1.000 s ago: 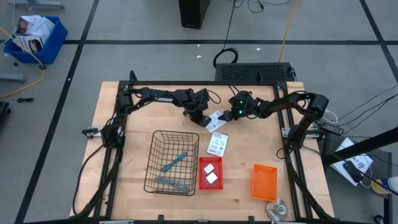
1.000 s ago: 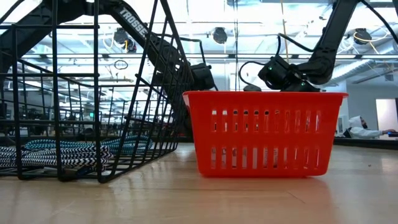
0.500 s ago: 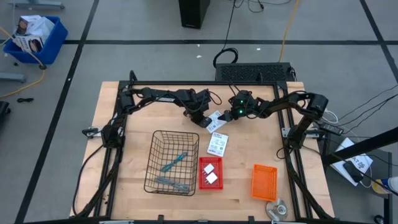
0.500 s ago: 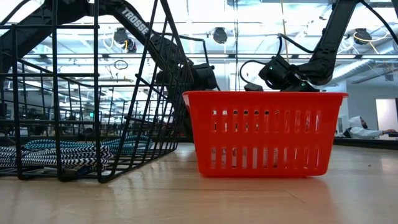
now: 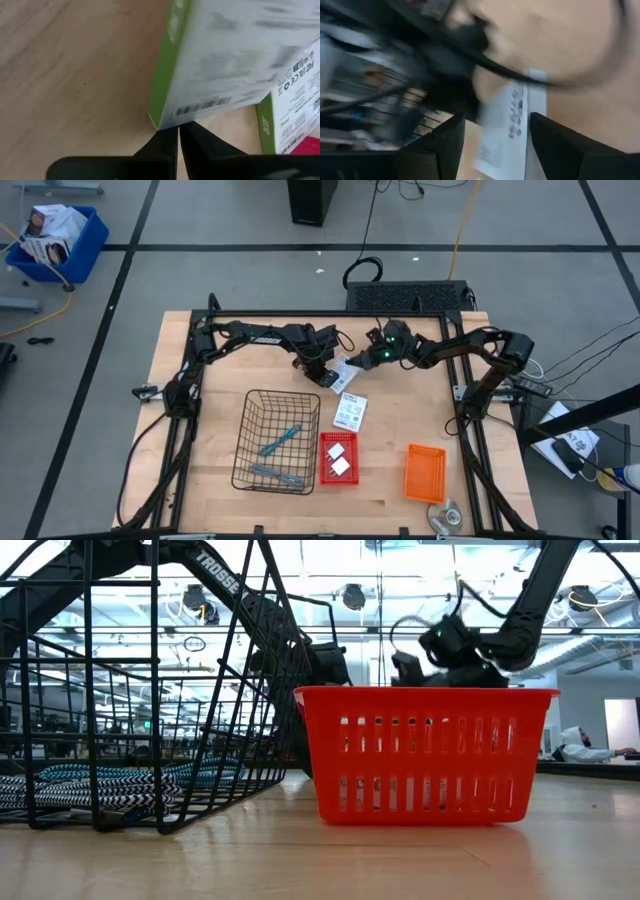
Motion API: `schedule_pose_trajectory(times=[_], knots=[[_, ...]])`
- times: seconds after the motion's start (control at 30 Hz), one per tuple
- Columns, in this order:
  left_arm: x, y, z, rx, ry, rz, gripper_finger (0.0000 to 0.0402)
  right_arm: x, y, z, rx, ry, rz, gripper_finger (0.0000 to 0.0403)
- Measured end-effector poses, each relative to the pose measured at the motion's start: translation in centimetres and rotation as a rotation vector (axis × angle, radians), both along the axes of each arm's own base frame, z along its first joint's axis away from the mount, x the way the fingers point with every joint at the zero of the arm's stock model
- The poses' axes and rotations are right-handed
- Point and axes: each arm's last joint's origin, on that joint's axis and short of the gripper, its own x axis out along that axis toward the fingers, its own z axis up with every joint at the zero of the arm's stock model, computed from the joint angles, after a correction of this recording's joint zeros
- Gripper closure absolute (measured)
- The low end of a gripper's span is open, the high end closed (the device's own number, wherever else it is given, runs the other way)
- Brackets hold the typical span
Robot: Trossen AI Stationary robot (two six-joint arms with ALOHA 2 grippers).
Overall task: Pick and place items into bin
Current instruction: Put the top card reader box into the orange basket
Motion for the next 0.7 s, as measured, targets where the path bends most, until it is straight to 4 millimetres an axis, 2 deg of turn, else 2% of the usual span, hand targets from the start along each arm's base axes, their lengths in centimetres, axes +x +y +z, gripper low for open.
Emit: schedule_pose_trajectory(times=[0.1,0.2,0.7], knots=[[0.5,0.2,0.2,0.037,-0.051,-0.006,0.0376,0.2,0.5,1.8,0.004,-0.136,0.106,0.0193],[1.1,0.4,0.3,0.094,-0.104,-0.013,0.0376,0.2,1.1,2.4,0.036,-0.198,0.149,0.0194],[1.7,0.4,0.4,0.081,-0.162,0.015,0.0376,0.2,1.5,2.3,-0.026,-0.195,0.110,0.0193]])
